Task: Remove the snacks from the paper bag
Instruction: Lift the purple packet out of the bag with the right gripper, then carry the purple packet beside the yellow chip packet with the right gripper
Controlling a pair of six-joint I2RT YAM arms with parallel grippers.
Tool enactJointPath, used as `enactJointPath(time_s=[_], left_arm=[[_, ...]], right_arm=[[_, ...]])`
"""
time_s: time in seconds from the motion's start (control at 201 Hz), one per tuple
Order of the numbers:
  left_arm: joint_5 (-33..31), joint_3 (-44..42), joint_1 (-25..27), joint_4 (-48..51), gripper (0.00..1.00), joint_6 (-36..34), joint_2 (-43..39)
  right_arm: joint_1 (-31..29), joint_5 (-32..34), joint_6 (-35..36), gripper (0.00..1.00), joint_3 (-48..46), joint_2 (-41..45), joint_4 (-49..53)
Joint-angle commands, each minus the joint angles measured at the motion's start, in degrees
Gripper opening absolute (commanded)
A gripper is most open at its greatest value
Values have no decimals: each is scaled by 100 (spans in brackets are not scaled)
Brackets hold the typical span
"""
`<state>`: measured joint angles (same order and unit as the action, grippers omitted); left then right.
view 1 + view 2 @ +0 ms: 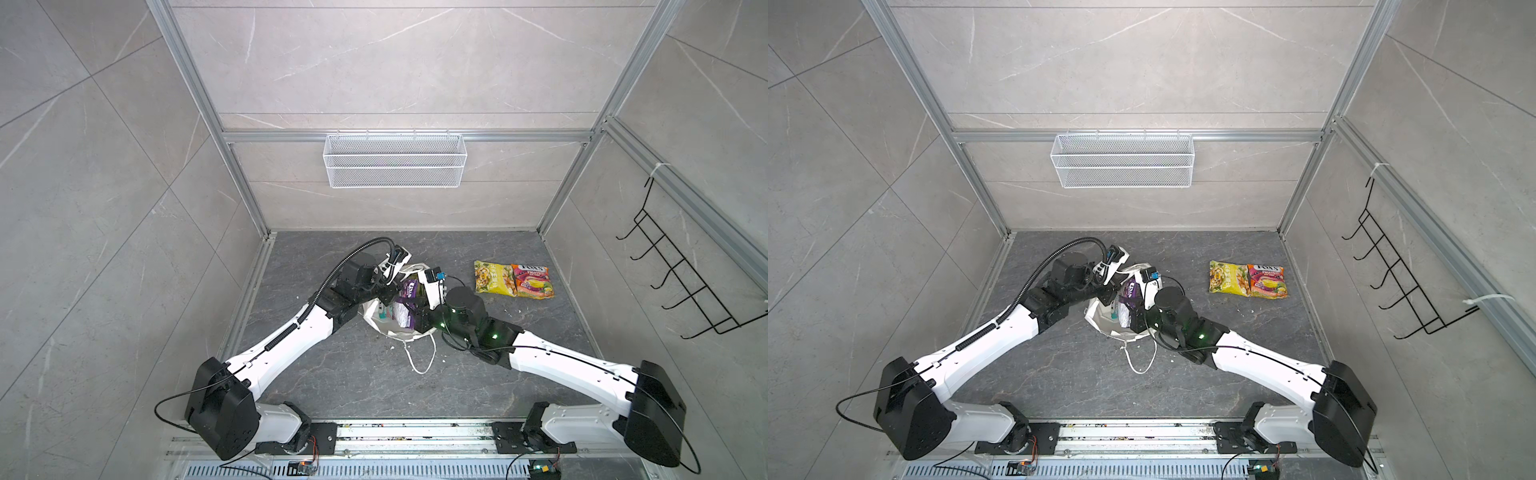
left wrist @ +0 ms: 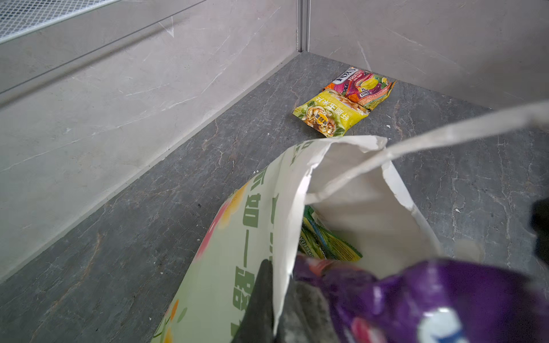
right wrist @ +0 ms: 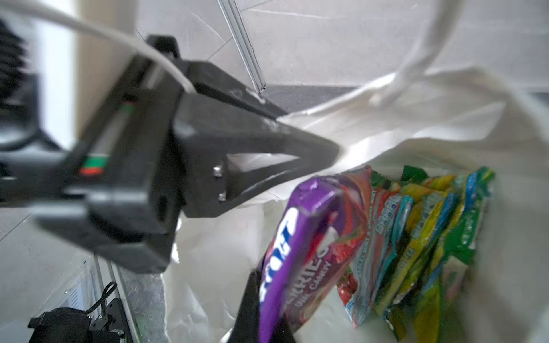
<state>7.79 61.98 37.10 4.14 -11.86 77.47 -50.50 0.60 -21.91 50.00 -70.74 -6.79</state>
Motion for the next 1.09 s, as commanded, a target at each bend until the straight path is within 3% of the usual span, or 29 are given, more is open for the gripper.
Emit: enactJointPath(time_s=[0.0, 0.373, 0.652, 0.871, 1.085], left_arm=[[-351, -16, -11, -287, 0, 157, -253], [-549, -57, -10, -418, 0, 19, -344], [-547, -167, -10, -633, 0, -1, -257], [-517, -163, -7, -660, 0, 13, -202], [-448, -88, -5, -579, 0, -7, -189]], right_arm=[[-22, -60, 546, 2, 304, 517, 422], [-21, 580, 1478, 0, 317, 2292, 1689], [-13, 2151, 1662, 0, 195, 3135, 1869], [259, 2827, 1648, 0, 843, 2137, 2433], [1738, 1340, 814, 0, 1677, 742, 2813]])
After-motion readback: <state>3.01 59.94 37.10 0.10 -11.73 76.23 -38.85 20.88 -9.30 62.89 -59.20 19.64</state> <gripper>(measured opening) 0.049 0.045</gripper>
